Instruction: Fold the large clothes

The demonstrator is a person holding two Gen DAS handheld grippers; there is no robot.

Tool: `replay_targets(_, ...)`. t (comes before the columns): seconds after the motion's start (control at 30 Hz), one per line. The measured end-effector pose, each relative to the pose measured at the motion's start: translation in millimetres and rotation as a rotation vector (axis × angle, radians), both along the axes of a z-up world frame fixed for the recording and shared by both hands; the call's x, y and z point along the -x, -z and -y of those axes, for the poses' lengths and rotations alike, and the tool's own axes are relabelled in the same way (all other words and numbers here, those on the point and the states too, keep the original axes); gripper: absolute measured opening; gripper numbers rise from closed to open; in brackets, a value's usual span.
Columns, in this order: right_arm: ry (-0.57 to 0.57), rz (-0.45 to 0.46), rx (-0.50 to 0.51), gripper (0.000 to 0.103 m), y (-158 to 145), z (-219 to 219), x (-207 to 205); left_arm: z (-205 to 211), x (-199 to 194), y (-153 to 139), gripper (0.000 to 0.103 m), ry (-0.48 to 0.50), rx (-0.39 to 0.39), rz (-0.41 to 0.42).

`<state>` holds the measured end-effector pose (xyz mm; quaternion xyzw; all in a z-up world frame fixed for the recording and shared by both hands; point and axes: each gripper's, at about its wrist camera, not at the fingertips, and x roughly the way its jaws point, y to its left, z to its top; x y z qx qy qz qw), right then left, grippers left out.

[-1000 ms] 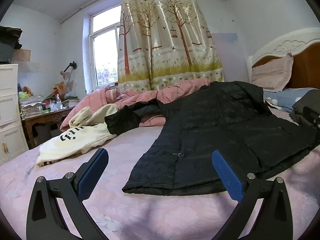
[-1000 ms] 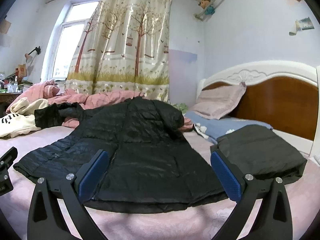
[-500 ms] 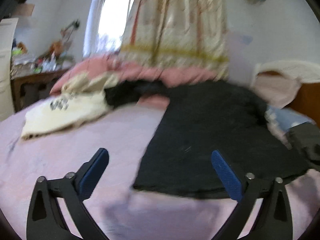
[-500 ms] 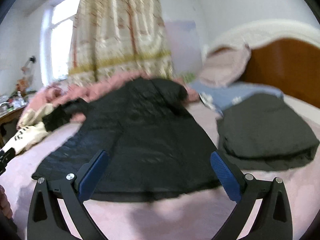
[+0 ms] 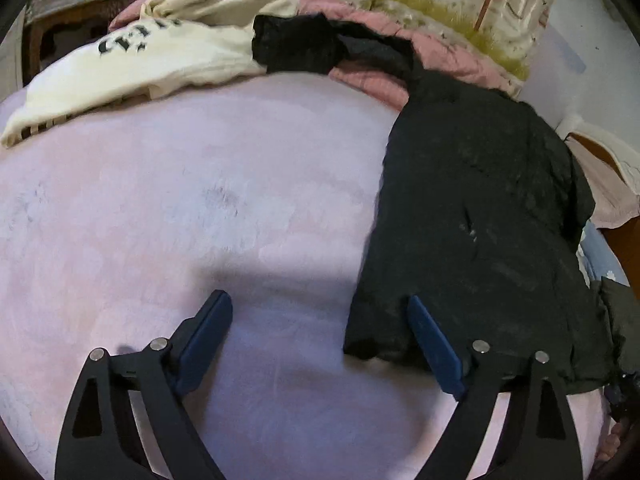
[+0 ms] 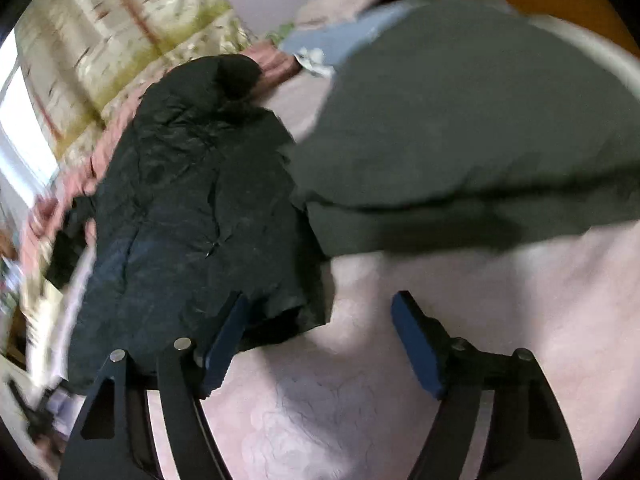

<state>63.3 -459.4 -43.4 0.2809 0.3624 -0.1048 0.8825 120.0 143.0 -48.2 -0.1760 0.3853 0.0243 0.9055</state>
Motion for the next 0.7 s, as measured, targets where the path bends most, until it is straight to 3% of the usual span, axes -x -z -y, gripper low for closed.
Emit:
replay_targets(0.1,-0.097,0.011,-0.016,0.072,9,-8,-16,16,-7,3,0.087,0.065,-0.058,-0.026)
replay_targets(0.17,-0.131,-0.004,0.012,0.069,10,-16,-22,24,-8,-1,0.054,0.121,-0.071,-0.011)
replay_targets(0.2,-0.114,-0.011,0.057,0.056,11,-19,-23,27,-7,-1,0.022,0.149,-0.062,-0.004)
replay_targets(0.23,-0.107,-0.017,0.067,0.031,10,-23,-24,27,-7,-1,0.016,0.155,-0.063,-0.008)
replay_targets(0.3,-0.075,-0.004,0.014,0.011,12,-22,-21,25,-4,-3,0.017,0.140,-0.069,0.005)
replay_targets(0.33,-0.052,0.018,-0.009,0.007,12,-21,-15,23,0,-6,0.011,0.138,-0.055,0.028)
replay_targets(0.4,-0.032,0.071,-0.014,0.005,6,-23,-4,17,9,-14,0.004,0.131,-0.022,0.096)
replay_targets(0.47,-0.024,0.122,0.006,0.004,-5,-31,9,10,27,-24,0.004,0.109,0.006,0.168)
replay_targets(0.57,-0.047,0.132,0.067,0.004,-24,-45,29,0,73,-38,0.003,0.036,0.029,0.184)
replay_targets(0.7,-0.089,0.217,0.140,0.004,-55,-64,71,9,144,-61,0.003,-0.005,-0.132,0.271)
